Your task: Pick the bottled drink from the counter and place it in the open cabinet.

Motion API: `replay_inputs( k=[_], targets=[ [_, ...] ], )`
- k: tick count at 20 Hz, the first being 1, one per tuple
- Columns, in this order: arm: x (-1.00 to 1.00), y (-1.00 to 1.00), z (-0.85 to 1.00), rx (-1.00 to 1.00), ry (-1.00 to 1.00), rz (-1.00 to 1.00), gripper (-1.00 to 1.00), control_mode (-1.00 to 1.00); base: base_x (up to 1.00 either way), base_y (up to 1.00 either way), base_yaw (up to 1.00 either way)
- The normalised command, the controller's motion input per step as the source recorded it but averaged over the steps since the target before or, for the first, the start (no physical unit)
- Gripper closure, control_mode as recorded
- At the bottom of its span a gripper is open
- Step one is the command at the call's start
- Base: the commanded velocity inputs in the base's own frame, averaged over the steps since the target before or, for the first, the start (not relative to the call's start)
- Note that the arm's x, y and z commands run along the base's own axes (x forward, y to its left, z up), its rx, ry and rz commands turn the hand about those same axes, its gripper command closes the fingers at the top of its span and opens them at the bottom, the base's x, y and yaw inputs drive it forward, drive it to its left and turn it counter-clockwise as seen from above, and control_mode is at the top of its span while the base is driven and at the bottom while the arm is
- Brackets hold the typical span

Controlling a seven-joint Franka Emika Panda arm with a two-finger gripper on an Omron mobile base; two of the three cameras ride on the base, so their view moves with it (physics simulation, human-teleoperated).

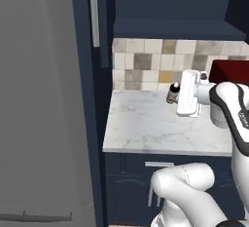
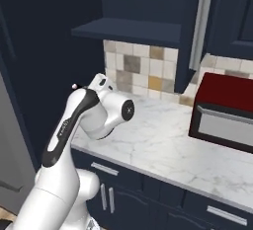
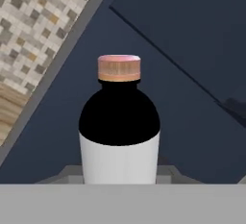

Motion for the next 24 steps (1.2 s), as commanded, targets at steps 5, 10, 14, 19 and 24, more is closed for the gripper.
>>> replay_inputs(
  k=[5,10,14,19,24],
  targets=[
    [0.0,0.0,0.0,0.0,0.0,0.0,1.0,1.0,0.78,0.0,0.05],
    [0.0,0.0,0.0,0.0,0.0,0.0,1.0,1.0,0.74,0.0,0.05],
    [0.0,0.0,0.0,0.0,0.0,0.0,1.0,1.0,0.6,0.0,0.04],
    [0.0,0.0,0.0,0.0,0.0,0.0,1.0,1.0,0.41,-0.06,-0.01],
    [0.0,0.0,0.0,0.0,0.0,0.0,1.0,1.0,0.3,-0.13,-0.1]
  ],
)
